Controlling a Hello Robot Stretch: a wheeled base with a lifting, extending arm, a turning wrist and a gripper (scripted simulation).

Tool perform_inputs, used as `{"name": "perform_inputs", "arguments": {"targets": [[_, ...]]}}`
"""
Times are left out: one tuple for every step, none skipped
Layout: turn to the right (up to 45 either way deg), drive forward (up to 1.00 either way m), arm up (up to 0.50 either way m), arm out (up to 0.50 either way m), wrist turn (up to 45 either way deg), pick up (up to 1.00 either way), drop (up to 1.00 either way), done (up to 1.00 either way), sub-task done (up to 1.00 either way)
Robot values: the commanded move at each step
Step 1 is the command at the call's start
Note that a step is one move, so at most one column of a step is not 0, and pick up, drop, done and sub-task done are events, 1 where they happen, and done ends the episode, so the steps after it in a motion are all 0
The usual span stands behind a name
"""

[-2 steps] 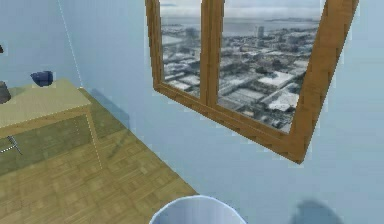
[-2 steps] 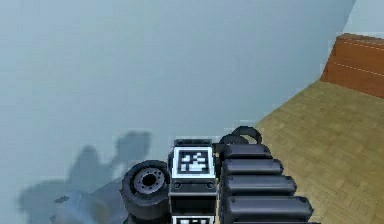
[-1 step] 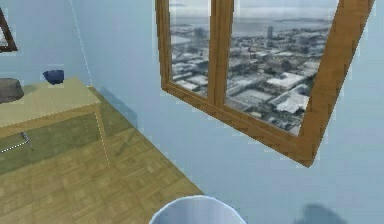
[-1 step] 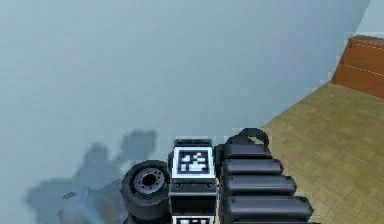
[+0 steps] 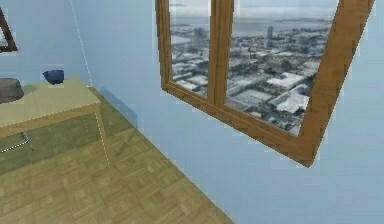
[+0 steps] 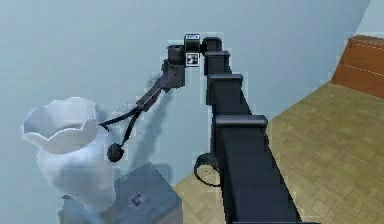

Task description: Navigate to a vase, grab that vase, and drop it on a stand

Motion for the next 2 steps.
{"name": "perform_inputs", "arguments": {"targets": [[0.0,0.00,0.00,0.00,39.0,0.00,0.00,0.00,0.00],[0.0,0.00,-0.26,0.00,0.0,0.00,0.00,0.00,0.00]]}}
